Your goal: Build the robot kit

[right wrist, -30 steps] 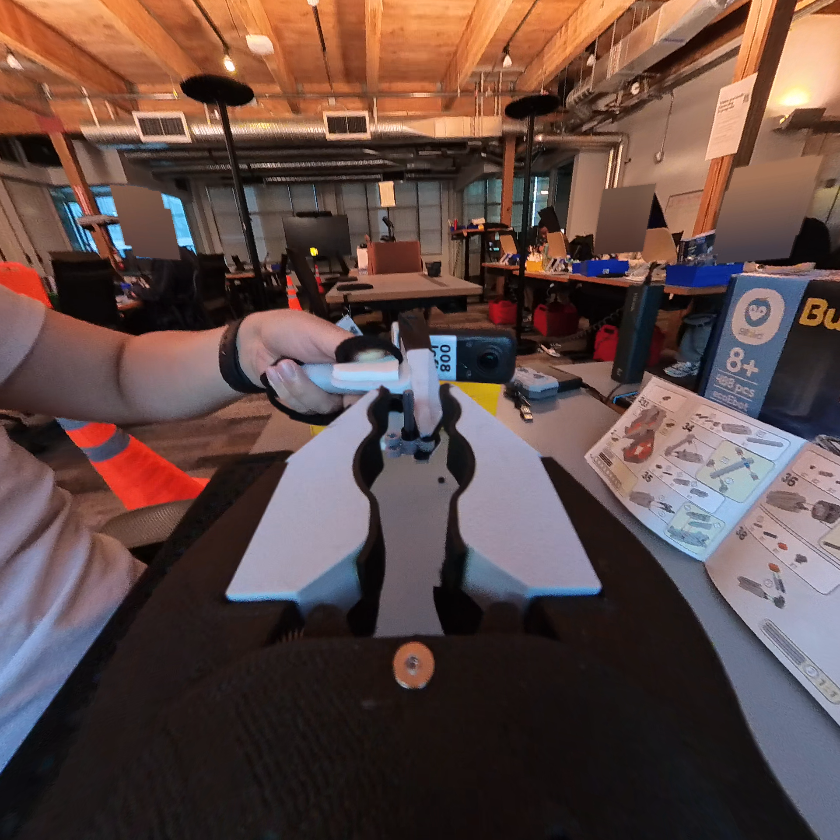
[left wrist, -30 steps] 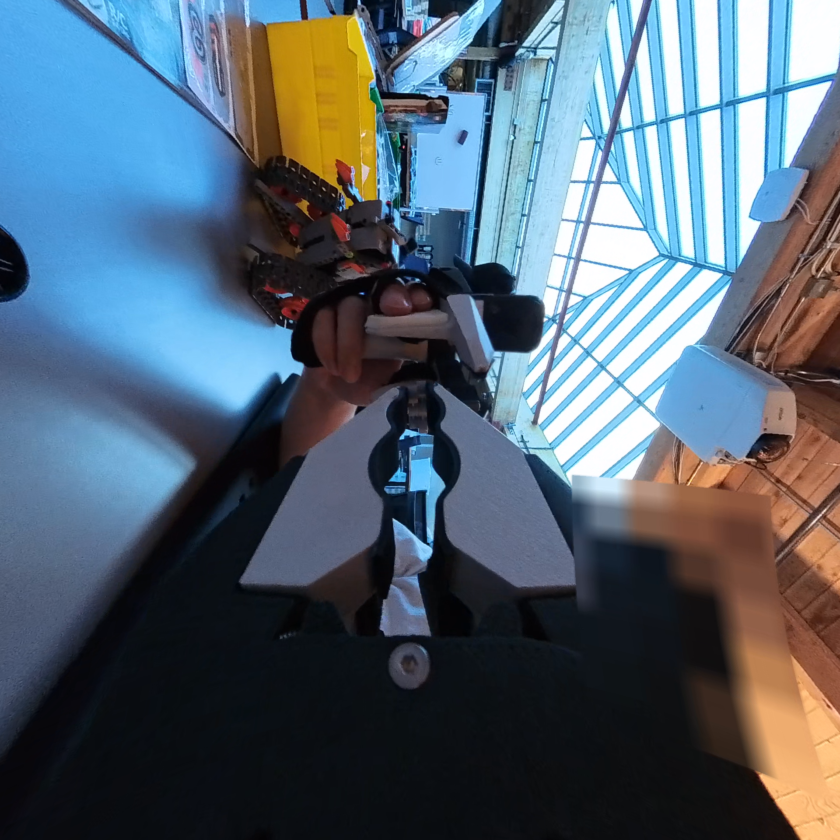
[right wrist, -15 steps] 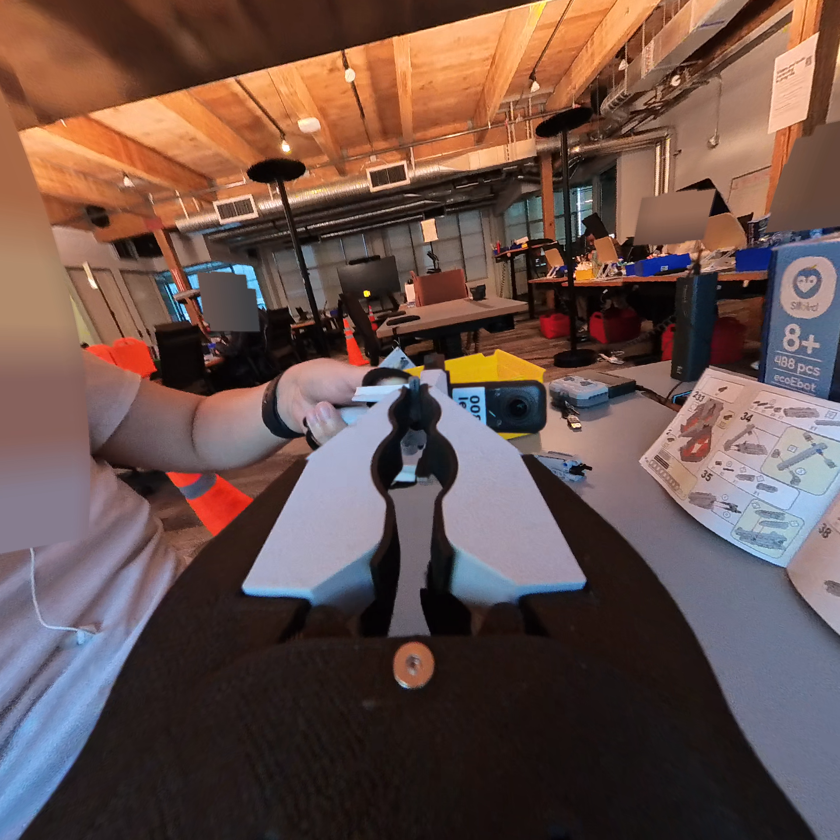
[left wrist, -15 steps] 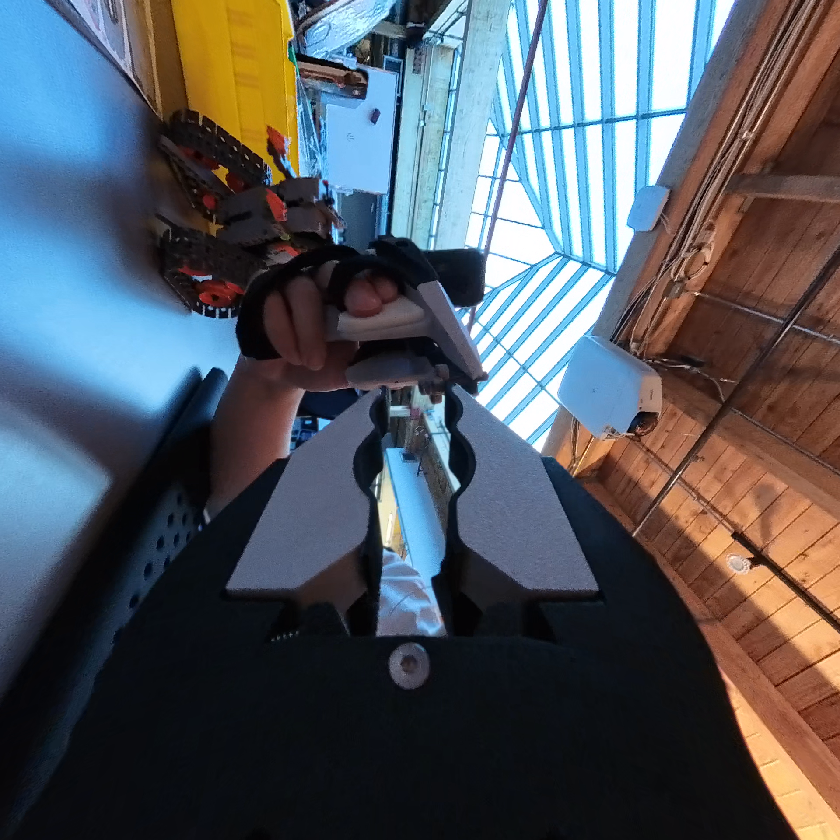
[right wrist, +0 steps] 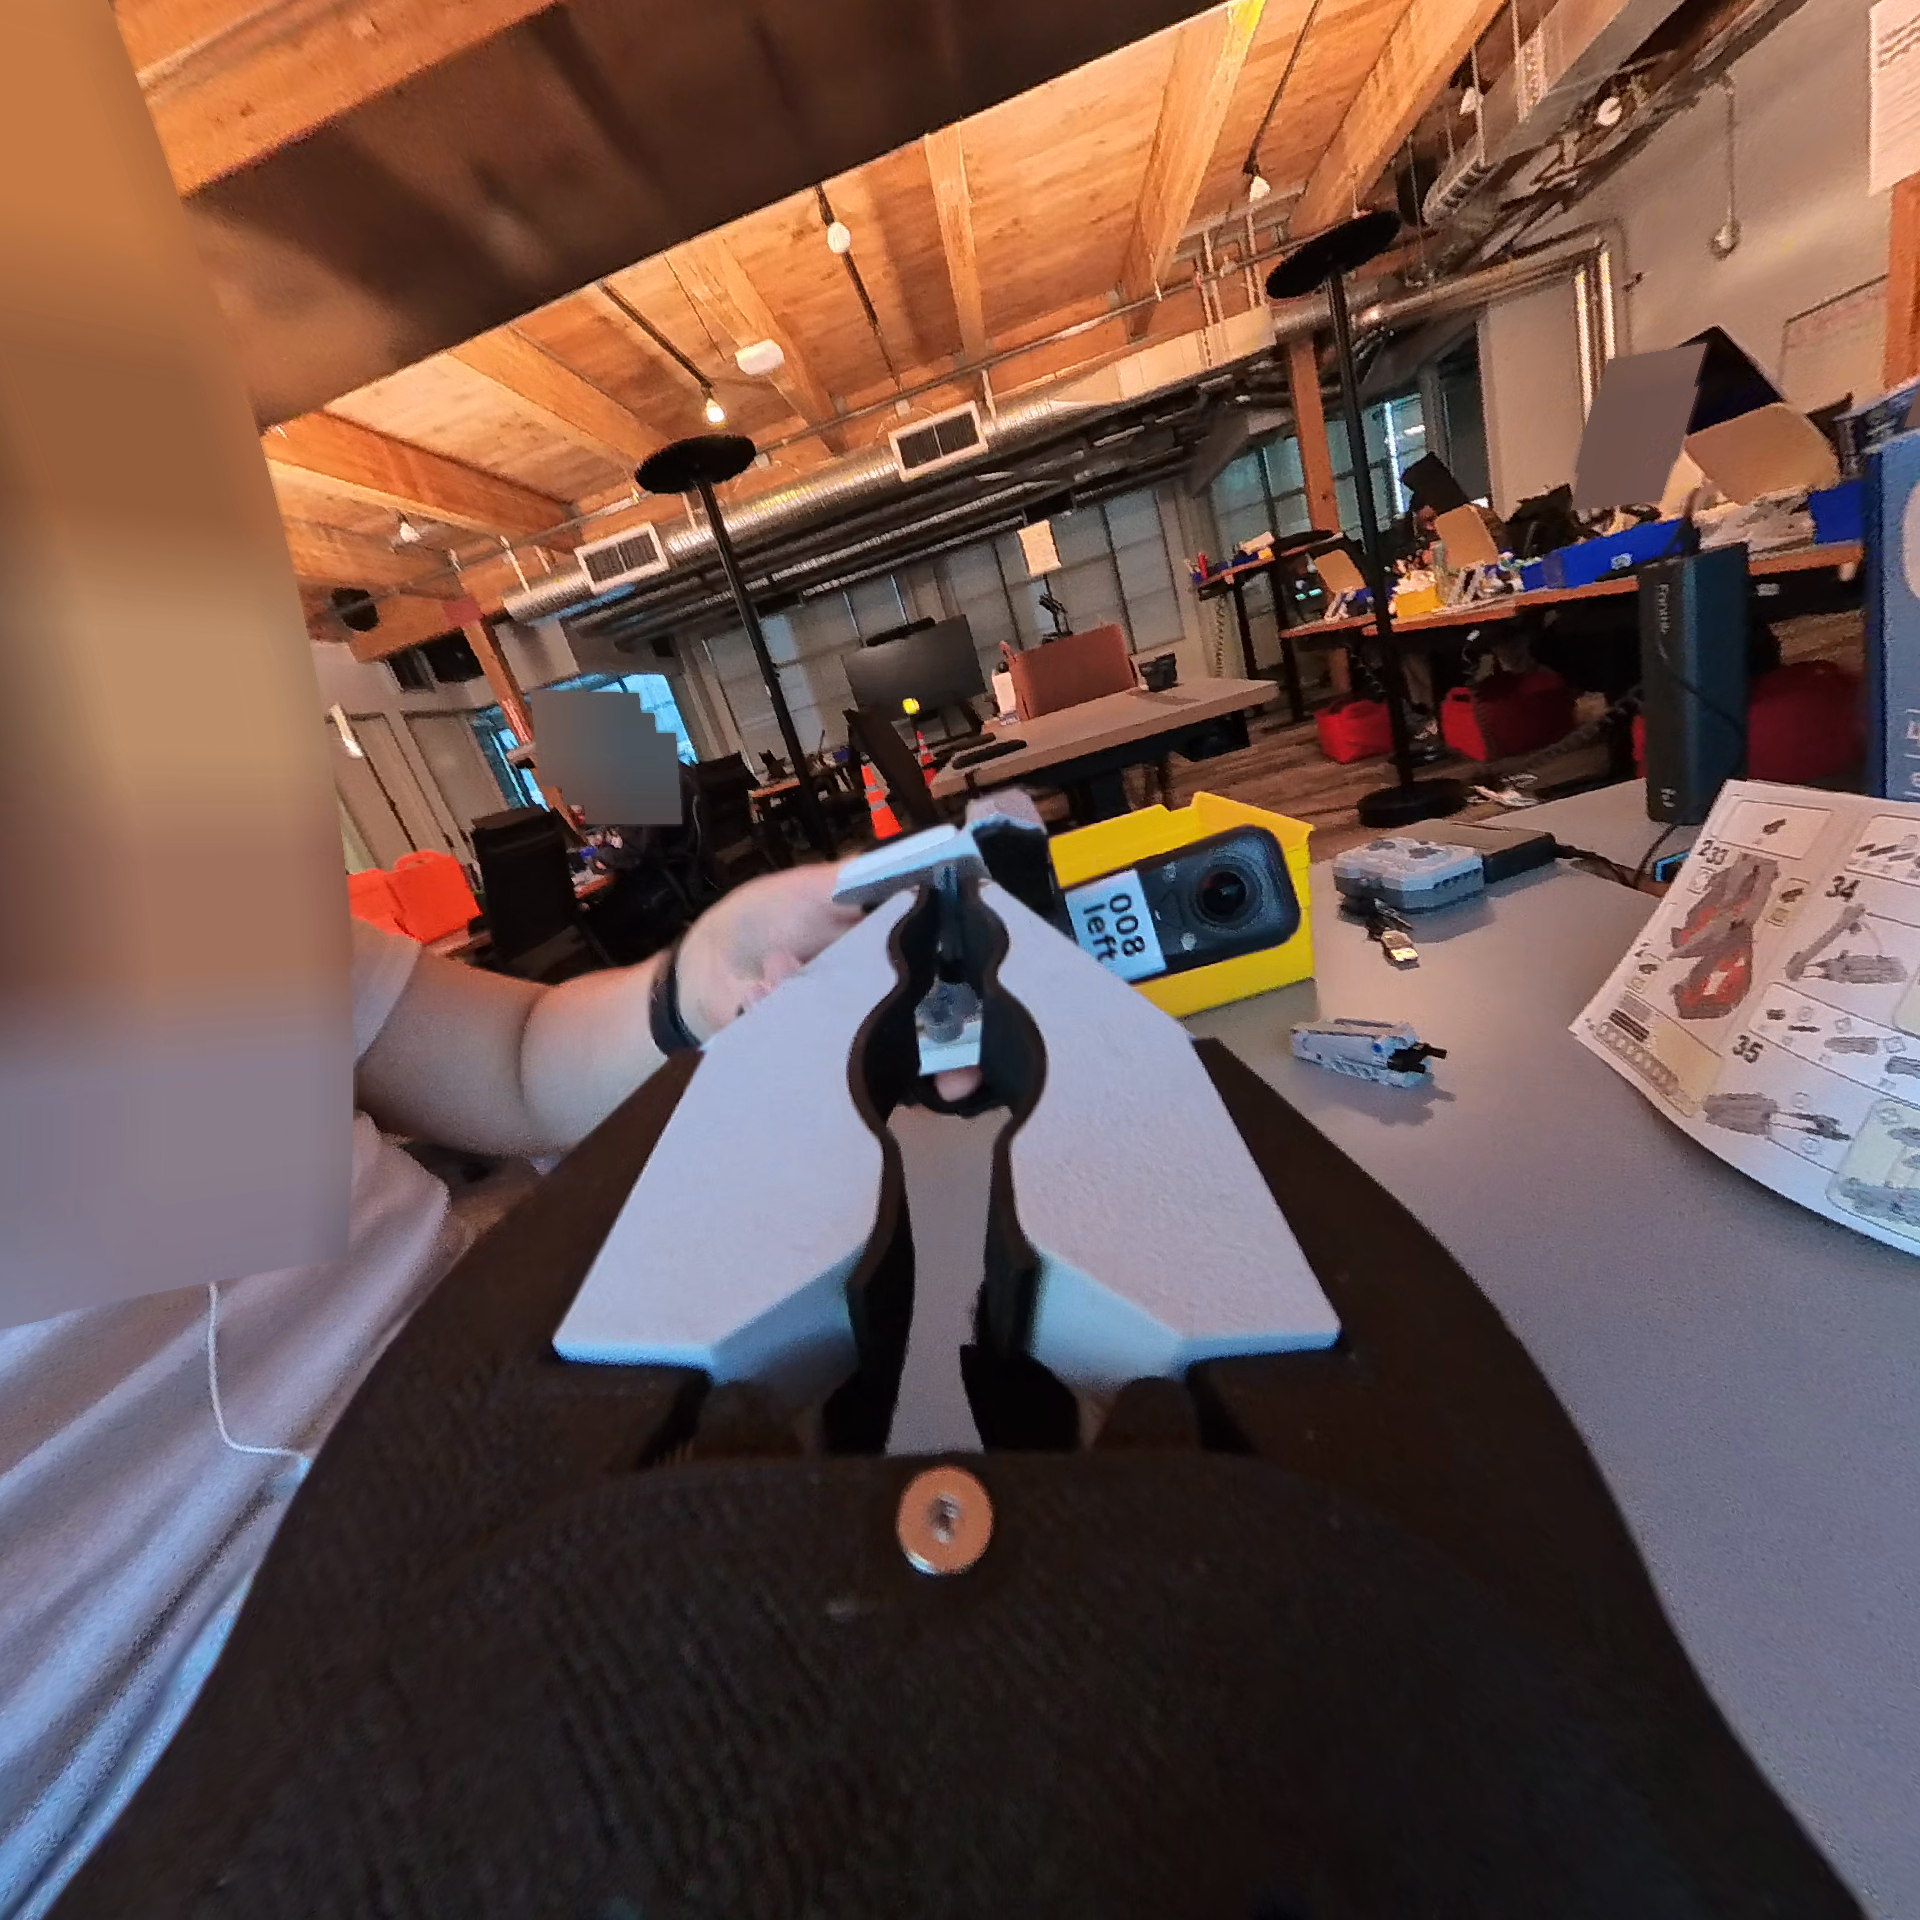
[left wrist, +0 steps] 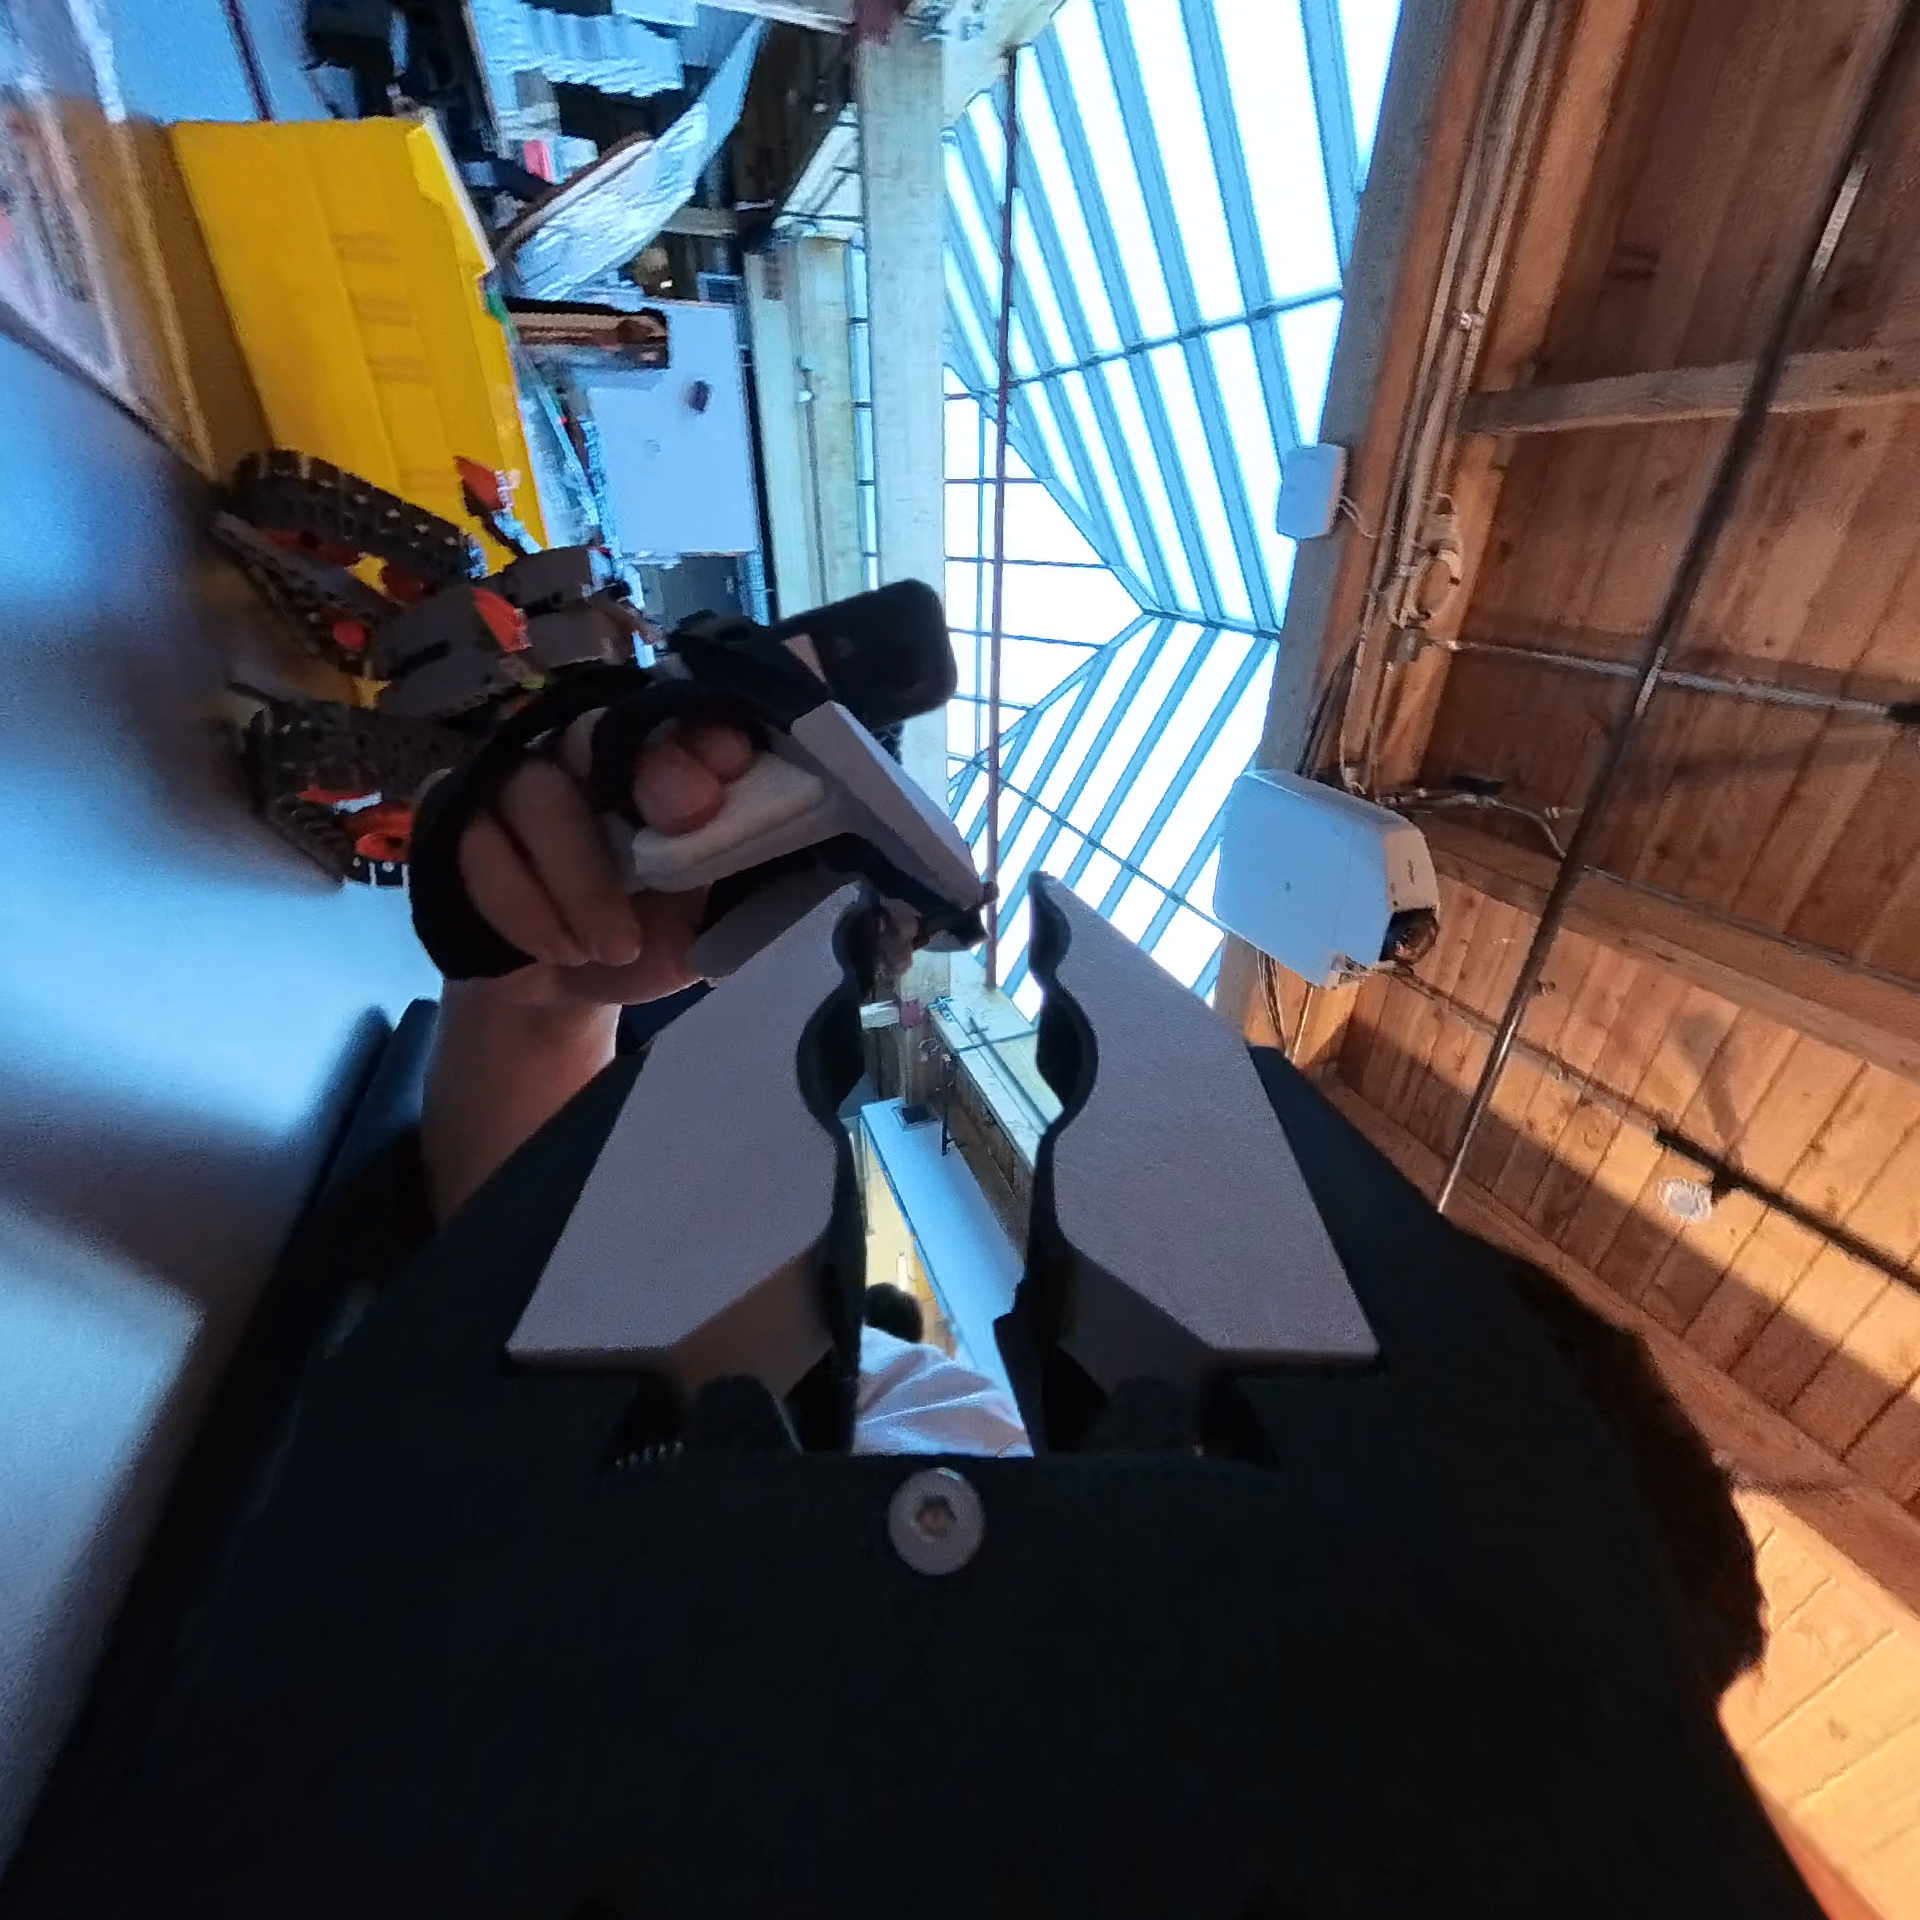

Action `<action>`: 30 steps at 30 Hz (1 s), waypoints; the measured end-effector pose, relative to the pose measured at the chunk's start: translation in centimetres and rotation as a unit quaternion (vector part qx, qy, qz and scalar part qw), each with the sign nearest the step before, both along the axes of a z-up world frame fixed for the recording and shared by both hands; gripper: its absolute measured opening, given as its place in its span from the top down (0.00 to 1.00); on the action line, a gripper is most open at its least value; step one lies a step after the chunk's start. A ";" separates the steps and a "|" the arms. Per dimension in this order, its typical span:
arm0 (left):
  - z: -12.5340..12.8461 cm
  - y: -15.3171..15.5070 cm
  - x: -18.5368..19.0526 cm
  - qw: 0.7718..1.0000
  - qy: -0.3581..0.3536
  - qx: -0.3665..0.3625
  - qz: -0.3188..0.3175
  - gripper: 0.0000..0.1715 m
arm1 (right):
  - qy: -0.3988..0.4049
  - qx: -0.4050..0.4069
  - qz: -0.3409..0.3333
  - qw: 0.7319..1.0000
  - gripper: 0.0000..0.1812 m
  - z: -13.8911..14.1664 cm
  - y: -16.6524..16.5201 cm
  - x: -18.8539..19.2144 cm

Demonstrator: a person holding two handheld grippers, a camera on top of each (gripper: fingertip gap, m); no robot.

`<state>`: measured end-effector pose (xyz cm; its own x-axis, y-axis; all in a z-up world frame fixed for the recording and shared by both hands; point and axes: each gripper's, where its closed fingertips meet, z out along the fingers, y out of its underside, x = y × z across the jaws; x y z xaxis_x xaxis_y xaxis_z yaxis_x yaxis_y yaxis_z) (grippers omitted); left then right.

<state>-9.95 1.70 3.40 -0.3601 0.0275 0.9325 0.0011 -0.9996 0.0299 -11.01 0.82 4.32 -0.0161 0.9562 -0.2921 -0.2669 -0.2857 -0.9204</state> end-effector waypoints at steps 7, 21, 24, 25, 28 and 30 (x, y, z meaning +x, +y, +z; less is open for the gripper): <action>-0.2 -0.5 -0.2 0.992 -0.021 0.121 0.036 0.86 | 0.022 -0.029 0.014 0.999 0.99 0.1 0.2 0.2; -0.4 -0.7 -0.8 0.961 0.022 0.254 0.106 0.90 | 0.020 -0.051 0.005 0.998 0.99 -0.3 0.6 -0.3; -0.6 -0.6 -1.2 0.949 0.041 0.285 0.127 0.89 | 0.022 -0.056 0.002 0.998 0.99 -0.3 0.8 -0.2; -0.8 -0.6 -1.2 0.944 0.054 0.298 0.132 0.89 | 0.022 -0.056 -0.001 0.998 0.99 -0.3 0.9 -0.2; -1.2 -0.7 -1.5 0.915 0.101 0.356 0.161 0.87 | 0.024 -0.059 0.000 0.998 0.99 -0.2 0.9 -0.1; -1.4 -0.7 -1.8 0.885 0.140 0.402 0.191 0.86 | 0.030 -0.057 0.007 0.998 0.99 0.0 0.6 -0.1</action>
<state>-11.78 1.00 1.99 0.0486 -0.7585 0.6499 0.2385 -0.6230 -0.7450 -11.15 1.46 4.35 -0.0488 0.9165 -0.3971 -0.3153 -0.3914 -0.8645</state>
